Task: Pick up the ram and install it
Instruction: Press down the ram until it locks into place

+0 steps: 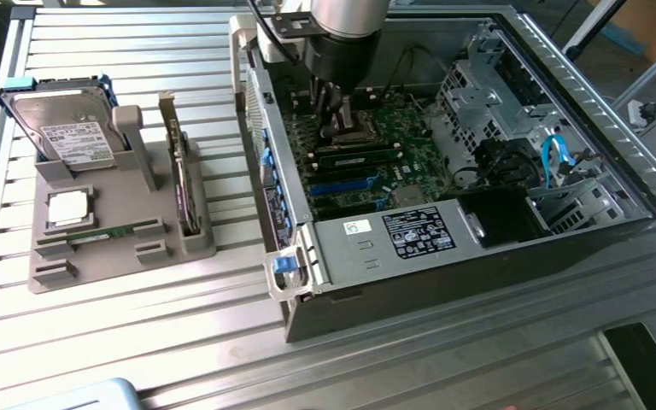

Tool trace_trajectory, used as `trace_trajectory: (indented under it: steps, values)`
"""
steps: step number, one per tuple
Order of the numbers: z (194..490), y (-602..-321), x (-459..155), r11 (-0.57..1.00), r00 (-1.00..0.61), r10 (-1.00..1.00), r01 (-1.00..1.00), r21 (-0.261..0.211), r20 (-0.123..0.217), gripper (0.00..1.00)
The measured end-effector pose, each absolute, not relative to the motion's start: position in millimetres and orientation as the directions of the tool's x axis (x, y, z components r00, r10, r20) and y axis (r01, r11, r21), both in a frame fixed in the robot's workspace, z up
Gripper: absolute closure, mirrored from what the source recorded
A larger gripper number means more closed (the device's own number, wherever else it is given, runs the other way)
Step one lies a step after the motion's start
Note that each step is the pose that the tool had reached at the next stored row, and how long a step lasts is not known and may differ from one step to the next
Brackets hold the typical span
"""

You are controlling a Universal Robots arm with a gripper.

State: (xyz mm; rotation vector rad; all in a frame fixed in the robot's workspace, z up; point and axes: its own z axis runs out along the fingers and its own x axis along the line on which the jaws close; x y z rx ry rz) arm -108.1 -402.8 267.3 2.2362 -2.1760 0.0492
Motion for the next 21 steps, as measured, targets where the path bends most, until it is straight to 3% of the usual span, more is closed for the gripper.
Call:
trace_trajectory:
  steps: [21]
  values:
    - [267.3,-402.8,-97.6,-0.027,0.027,-0.999,-1.000,-0.002,0.042,0.89]
